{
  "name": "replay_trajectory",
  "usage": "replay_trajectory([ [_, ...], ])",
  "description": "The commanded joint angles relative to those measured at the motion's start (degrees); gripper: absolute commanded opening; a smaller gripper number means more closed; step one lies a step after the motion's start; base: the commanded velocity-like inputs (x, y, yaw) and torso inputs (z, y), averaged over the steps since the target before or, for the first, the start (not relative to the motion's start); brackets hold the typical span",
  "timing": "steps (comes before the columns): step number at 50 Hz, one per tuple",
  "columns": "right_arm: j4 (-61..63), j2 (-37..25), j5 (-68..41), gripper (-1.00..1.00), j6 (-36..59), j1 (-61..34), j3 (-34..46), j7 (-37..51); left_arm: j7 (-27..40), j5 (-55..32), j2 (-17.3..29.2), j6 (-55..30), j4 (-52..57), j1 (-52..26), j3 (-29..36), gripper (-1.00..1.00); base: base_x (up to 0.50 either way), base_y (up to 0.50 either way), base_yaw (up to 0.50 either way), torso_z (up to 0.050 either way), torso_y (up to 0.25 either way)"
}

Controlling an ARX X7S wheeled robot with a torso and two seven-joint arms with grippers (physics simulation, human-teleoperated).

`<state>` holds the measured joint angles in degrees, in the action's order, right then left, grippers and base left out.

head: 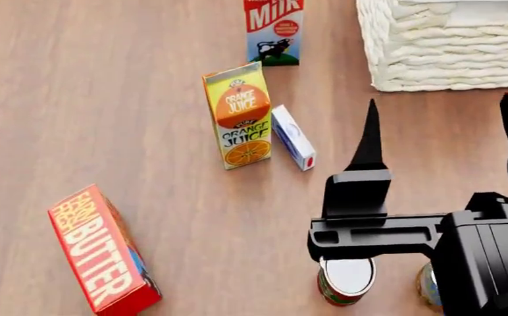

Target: Pick up the cream cheese box and the butter, and put them in the basket.

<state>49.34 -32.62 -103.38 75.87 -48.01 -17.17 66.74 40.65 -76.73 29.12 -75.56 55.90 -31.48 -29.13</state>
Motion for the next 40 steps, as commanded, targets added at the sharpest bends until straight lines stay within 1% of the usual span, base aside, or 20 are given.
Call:
replay_trajectory([
  [1,0.5,1.5,1.1,1.00,-0.2,0.3,1.5,-1.4,1.6,-2.4,0.2,1.5,-1.1,0.3,-0.8,1.00,0.00,0.00,0.00,0.000,0.000],
  [4,1.0,1.9,-0.9,1.00,-1.5,-0.8,2.6,-0.4,2.1,-3.1,0.3,1.8,-1.2,0.5,-1.1,1.00,0.00,0.00,0.00,0.000,0.000],
  [5,-0.3,10.4,7.7,1.00,1.8,-2.5,11.2,-7.8,3.2,-6.6,1.8,2.6,-1.5,0.8,-3.6,1.00,0.00,0.00,0.00,0.000,0.000],
  [6,-0.4,19.0,16.3,1.00,1.9,-2.2,19.0,-9.6,3.6,-7.4,2.2,2.8,-1.5,0.8,-3.9,1.00,0.00,0.00,0.00,0.000,0.000],
  [7,-0.4,20.2,17.0,1.00,1.9,-2.3,19.4,-9.9,3.8,-7.7,2.3,2.9,-1.6,0.9,-4.1,1.00,0.00,0.00,0.00,0.000,0.000],
  [28,-2.0,26.6,26.4,1.00,-0.2,-1.4,30.9,-15.7,5.0,-10.1,3.9,4.5,-1.5,1.5,-4.8,1.00,0.00,0.00,0.00,0.000,0.000],
  [40,-2.4,27.2,34.1,1.00,-3.5,1.7,38.3,-20.6,5.3,-10.5,4.3,5.2,-1.5,1.8,-4.9,1.00,0.00,0.00,0.00,0.000,0.000],
])
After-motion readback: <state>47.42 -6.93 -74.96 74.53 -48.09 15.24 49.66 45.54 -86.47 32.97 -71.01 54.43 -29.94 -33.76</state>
